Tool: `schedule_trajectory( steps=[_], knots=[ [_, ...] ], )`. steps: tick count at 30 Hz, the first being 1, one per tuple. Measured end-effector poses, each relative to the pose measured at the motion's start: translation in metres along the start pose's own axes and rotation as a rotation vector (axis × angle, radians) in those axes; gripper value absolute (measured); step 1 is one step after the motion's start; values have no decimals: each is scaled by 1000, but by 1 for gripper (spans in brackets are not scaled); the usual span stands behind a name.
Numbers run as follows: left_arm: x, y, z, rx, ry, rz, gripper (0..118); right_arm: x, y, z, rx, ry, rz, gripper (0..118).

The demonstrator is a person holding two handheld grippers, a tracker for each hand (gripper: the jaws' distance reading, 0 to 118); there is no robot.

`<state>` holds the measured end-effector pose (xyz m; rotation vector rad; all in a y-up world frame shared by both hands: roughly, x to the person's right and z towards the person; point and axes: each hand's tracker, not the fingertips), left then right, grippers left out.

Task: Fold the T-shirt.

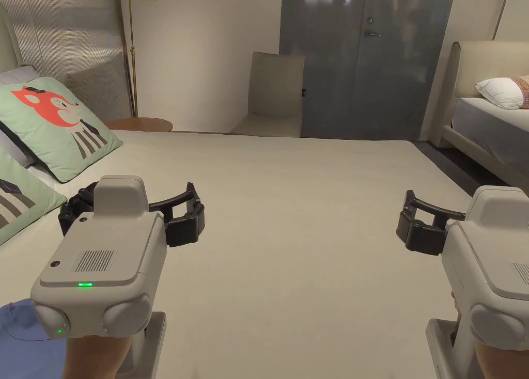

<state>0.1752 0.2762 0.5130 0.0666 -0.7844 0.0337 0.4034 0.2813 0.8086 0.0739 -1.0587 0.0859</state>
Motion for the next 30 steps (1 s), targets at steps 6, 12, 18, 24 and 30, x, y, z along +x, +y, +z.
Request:
schedule_trajectory(
  steps=[6,12,18,24,30],
  knots=[
    [1,0,1,0,-3,-1,111,0,0,1,2,0,3,118],
    [2,1,2,3,-3,1,111,0,0,2,5,-5,6,118],
    [2,1,4,2,-5,2,87,1,1,3,7,-12,17,116],
    [6,1,8,18,5,-2,0,-1,3,4,0,-30,31,0],
    [9,4,11,23,-21,2,0,4,5,7,11,-12,30,0]
  ],
)
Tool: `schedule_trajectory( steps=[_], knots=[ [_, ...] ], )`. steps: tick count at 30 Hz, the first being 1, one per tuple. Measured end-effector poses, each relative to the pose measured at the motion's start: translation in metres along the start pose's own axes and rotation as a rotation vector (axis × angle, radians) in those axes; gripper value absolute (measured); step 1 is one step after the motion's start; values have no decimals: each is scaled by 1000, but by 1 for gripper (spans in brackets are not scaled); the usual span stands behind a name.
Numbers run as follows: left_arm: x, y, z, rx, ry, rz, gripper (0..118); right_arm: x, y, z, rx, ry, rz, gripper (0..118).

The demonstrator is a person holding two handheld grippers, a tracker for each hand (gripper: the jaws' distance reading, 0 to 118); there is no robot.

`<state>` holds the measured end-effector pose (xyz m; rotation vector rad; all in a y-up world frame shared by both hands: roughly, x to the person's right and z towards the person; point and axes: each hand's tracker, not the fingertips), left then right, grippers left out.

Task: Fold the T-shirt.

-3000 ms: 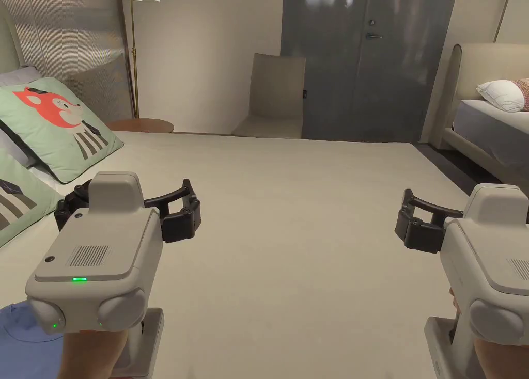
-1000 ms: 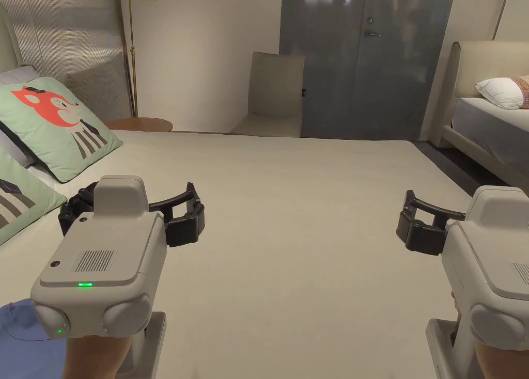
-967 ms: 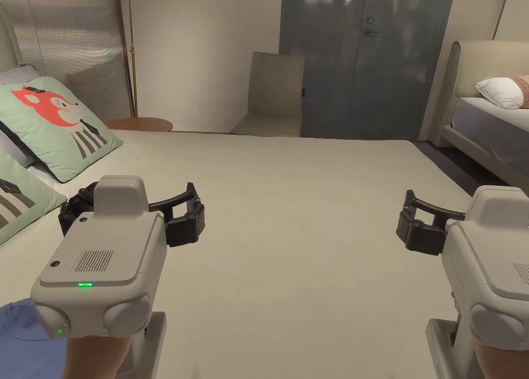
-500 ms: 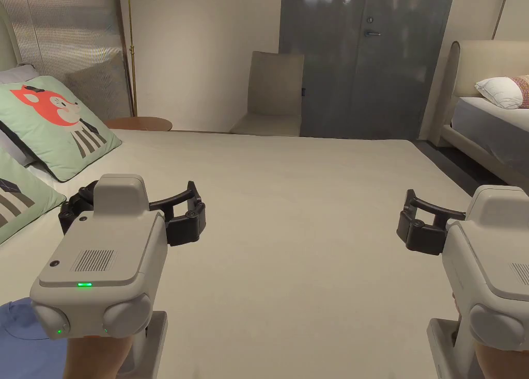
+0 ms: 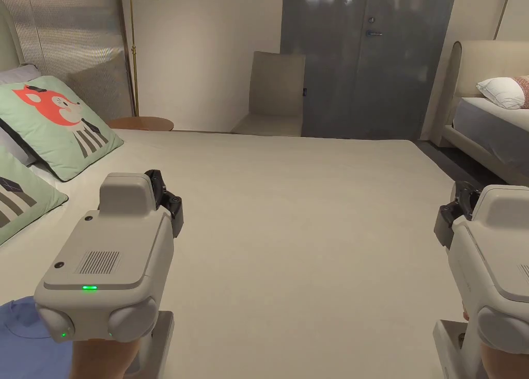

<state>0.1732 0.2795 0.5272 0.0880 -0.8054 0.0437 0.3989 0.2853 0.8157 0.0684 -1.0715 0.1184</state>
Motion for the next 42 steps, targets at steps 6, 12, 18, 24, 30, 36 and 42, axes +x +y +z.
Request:
schedule_trajectory(
  steps=[6,12,18,24,30,36,42],
  knots=[
    [-2,1,1,-6,8,14,0,-3,2,1,3,17,-4,0],
    [-52,9,16,-15,139,4,0,-57,6,-11,24,157,-8,0],
    [-126,17,53,-31,347,-20,0,-138,9,-21,29,349,-60,0],
    [-158,11,65,-63,413,-35,0,-176,5,-27,5,434,-92,0],
    [-160,-26,40,-218,341,2,0,-181,-19,-38,-62,434,-60,0],
    [-164,-86,-2,-555,279,93,0,-186,-48,-56,-155,418,-36,0],
    [-178,-152,-34,-953,244,254,110,-192,-71,-69,-218,416,-14,0]
  ],
)
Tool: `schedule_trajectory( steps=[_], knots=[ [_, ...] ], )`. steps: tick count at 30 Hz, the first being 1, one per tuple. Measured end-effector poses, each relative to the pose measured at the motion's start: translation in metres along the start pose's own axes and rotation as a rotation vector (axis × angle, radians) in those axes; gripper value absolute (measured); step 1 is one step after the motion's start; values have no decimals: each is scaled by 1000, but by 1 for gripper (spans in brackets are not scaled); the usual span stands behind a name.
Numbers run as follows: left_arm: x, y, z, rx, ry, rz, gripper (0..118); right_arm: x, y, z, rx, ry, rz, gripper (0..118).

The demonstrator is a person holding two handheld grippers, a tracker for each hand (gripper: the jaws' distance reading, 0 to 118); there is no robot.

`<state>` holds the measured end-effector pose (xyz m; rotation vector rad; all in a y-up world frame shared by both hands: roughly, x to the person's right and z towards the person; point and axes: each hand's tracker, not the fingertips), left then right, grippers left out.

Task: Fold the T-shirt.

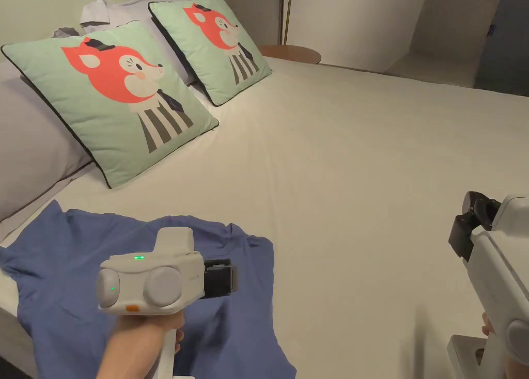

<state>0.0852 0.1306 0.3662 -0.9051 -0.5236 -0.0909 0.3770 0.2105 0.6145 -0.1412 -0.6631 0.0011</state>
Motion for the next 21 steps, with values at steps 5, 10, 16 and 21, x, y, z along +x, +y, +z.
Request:
schedule_trajectory(
  steps=[5,10,16,21],
  knots=[
    [3,-22,-32,-99,34,-10,99,2,-13,-11,-47,1,1,0],
    [11,-34,-38,-72,82,-77,52,4,-20,-14,-73,2,-1,0],
    [8,-16,-12,-4,50,28,2,13,-17,-8,-67,-4,-22,0],
    [27,6,36,143,6,9,2,29,-9,5,-41,-22,-31,0]
  ],
)
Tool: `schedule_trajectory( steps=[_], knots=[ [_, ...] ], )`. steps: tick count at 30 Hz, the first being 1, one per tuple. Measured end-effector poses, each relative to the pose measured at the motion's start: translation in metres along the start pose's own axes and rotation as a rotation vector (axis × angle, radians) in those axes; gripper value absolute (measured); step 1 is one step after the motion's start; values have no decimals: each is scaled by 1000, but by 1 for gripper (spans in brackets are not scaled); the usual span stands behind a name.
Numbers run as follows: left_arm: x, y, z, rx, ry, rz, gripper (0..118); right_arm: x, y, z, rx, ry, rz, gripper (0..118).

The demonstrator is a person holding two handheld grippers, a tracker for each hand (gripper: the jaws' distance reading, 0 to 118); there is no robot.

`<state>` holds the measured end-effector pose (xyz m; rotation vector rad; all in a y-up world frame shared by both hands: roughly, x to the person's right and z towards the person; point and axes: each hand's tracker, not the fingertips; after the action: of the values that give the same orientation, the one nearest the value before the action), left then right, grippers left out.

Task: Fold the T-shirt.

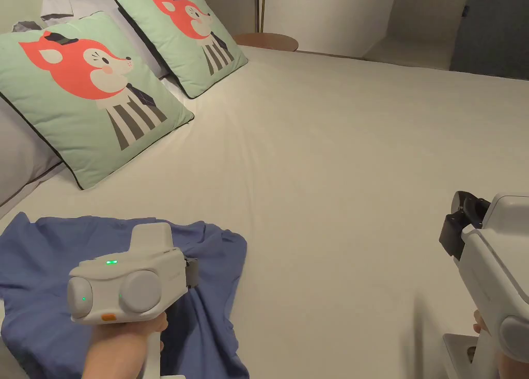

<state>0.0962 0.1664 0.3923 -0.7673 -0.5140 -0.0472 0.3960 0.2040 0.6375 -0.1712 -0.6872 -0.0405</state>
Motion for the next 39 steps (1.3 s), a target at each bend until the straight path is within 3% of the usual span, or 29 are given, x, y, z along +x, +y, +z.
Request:
schedule_trajectory(
  steps=[10,17,23,30,36,37,39],
  knots=[
    [113,57,103,380,-359,-136,2,64,20,58,101,-114,-52,0],
    [218,47,117,419,-655,-227,2,123,28,108,153,-249,-65,0],
    [297,-10,83,212,-852,-302,2,163,23,142,153,-357,-79,0],
    [344,-126,5,-230,-812,-428,2,182,9,161,122,-414,-68,0],
    [343,-173,-20,-400,-766,-475,4,184,4,159,107,-421,-80,0],
    [340,-171,-20,-387,-769,-463,9,182,4,158,107,-418,-78,0],
    [333,-158,-16,-370,-787,-416,60,179,4,156,107,-409,-72,0]
  ],
)
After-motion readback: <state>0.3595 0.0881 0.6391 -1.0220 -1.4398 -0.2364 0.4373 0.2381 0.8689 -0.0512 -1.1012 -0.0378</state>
